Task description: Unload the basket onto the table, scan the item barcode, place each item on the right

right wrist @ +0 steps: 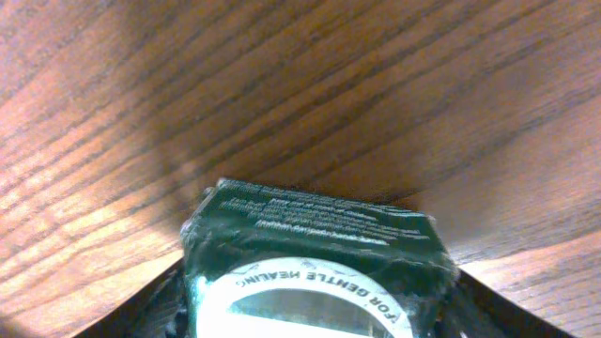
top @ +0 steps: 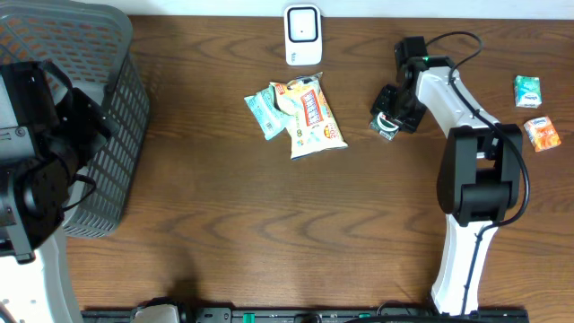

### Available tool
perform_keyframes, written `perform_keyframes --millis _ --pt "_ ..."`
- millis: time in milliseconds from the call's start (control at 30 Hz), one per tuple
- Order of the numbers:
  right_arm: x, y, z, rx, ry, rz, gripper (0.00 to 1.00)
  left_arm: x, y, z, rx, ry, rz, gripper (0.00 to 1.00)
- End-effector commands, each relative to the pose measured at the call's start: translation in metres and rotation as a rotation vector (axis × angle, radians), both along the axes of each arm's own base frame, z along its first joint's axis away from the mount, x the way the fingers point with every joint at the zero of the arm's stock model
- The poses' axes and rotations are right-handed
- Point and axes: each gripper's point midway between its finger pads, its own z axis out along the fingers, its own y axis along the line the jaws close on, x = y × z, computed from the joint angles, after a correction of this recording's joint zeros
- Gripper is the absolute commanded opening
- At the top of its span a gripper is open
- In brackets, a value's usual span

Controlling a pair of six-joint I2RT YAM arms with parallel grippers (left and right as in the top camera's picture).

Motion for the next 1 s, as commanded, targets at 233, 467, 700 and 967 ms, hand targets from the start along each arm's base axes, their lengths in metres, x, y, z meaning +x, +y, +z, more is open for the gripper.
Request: perform_keyframes --millis 233,467,700,967 --pt "-0.016 0.005 -0.025 -0.003 0.052 0.105 0.59 -0.001 0.002 0.002 -0.002 -0.007 0.013 0.98" --pt "-0.015 0.010 -0.018 -0.007 0.050 0.198 0.59 -0.001 0.002 0.002 -0.002 -0.007 0.013 0.98" --pt "-0.011 0.043 0.010 0.148 0.045 0.234 0.59 -0.001 0.002 0.002 -0.002 -0.007 0.013 0.98" --pt "-0.004 0.091 0.045 0.480 -0.001 0.259 0.53 -0.001 0.002 0.002 -0.002 -0.006 0.013 0.98"
